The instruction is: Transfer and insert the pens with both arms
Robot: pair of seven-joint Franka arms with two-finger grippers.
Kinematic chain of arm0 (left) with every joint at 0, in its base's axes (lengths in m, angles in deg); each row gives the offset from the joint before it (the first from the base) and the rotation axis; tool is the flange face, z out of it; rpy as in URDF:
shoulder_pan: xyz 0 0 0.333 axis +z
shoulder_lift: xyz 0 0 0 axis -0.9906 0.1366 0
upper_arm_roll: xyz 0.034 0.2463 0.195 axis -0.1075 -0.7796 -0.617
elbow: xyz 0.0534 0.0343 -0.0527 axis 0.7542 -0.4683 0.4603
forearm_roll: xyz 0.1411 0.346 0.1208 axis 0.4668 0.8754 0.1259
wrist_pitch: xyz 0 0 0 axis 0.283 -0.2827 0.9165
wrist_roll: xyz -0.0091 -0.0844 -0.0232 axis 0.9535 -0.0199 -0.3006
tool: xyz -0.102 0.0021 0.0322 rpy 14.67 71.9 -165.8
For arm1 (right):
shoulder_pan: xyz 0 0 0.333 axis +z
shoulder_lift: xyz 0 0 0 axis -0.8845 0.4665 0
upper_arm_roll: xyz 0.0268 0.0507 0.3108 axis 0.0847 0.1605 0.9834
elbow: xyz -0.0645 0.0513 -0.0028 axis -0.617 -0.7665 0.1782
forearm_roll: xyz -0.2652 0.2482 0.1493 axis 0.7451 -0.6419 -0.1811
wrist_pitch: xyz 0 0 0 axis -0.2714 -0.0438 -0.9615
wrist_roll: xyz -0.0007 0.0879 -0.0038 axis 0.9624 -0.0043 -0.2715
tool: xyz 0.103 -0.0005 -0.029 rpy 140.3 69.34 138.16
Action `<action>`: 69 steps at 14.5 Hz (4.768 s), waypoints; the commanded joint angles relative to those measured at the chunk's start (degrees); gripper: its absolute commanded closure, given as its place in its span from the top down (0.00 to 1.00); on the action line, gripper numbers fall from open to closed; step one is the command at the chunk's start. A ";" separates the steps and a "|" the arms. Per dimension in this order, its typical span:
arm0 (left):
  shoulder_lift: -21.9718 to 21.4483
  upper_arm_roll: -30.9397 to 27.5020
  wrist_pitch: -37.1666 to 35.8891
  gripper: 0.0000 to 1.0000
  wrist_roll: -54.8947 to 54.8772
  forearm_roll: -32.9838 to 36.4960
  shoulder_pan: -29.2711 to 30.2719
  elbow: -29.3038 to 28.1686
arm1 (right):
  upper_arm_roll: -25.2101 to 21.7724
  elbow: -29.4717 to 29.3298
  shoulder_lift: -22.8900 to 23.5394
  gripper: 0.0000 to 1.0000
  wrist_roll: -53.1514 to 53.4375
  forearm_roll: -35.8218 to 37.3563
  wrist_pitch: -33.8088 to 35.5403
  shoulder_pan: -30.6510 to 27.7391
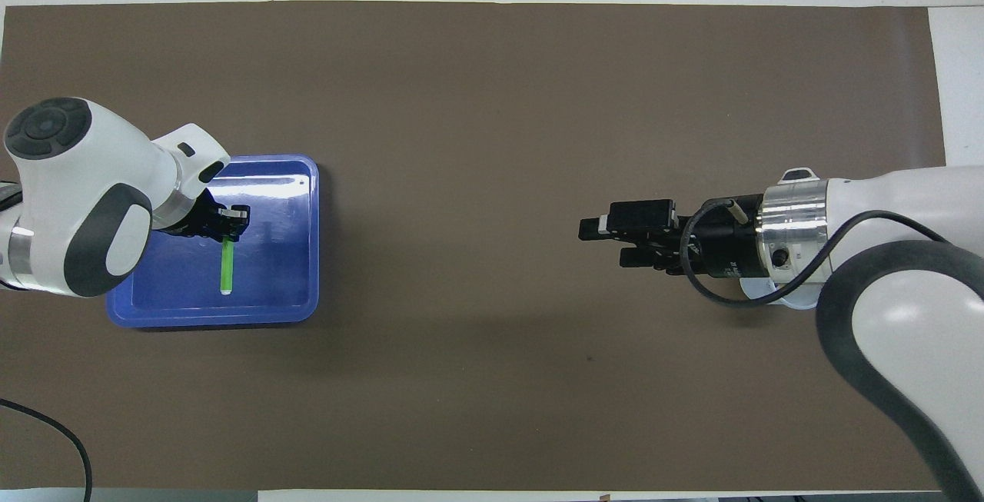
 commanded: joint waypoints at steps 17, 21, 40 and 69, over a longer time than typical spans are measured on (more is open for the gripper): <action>-1.32 11.61 -0.99 0.00 82.02 -37.63 -8.52 9.76 | -0.05 2.15 -0.71 0.99 6.62 -3.93 -17.88 12.57; -2.47 12.31 3.49 0.00 80.45 -43.00 -8.44 7.03 | 0.13 2.51 -0.10 0.85 6.36 -3.93 -21.05 13.45; -3.17 13.19 5.88 0.00 75.61 -49.25 -7.82 4.74 | 0.30 2.42 1.66 0.00 6.71 -4.28 -23.17 14.51; -4.49 12.84 -2.74 1.00 49.06 -20.07 -2.29 7.64 | -0.40 -7.88 -1.85 0.00 -34.95 54.68 17.18 -13.25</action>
